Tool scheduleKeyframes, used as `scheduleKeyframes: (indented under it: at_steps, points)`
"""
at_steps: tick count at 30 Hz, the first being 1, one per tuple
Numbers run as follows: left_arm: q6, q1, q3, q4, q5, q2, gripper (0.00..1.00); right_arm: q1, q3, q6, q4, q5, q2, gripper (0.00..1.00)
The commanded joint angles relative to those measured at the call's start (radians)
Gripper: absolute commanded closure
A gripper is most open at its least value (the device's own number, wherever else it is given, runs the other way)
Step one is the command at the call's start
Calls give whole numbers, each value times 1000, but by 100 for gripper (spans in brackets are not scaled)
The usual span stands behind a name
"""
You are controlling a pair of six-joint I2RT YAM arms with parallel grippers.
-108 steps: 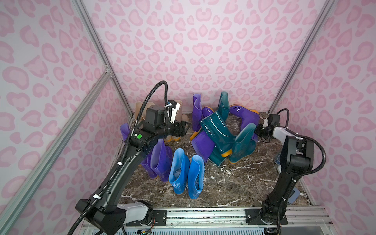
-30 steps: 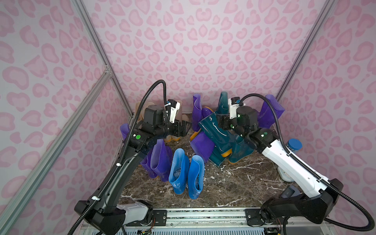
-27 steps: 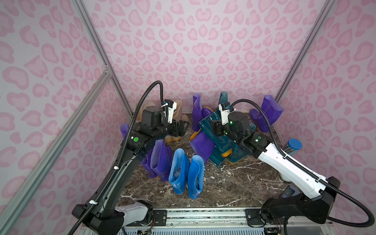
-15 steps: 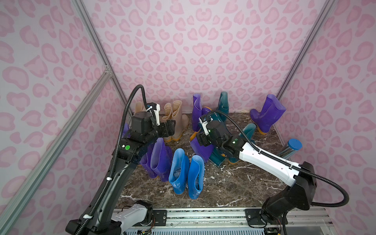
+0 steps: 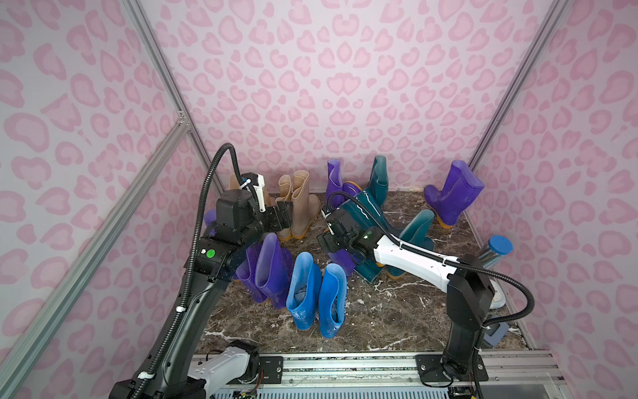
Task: Match and arrange rain boots in pairs
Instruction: Pick up the rain boot at the center of the board.
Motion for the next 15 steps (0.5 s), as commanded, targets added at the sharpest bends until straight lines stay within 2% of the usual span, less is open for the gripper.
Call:
scheduleKeyframes:
  at_steps: [1,7,9,10,12,15]
  points:
    - [3,3,16,26,16,0,16,9,7,77,6,76,45,1]
    - [2,4,20,27,22,5,16,14,14,123,-5,112,120,1]
    - [3,4,22,28,27,5,16,17,4,116,11,124,114,4]
    - [5,3,17,32,27,6,16,16,-4,114,23,113,107,11]
    - [8,4,20,34,25,11,16,14,-9,114,31,106,103,31]
    - [11,6,38,18,34,30,16,9,-15,114,34,101,88,76]
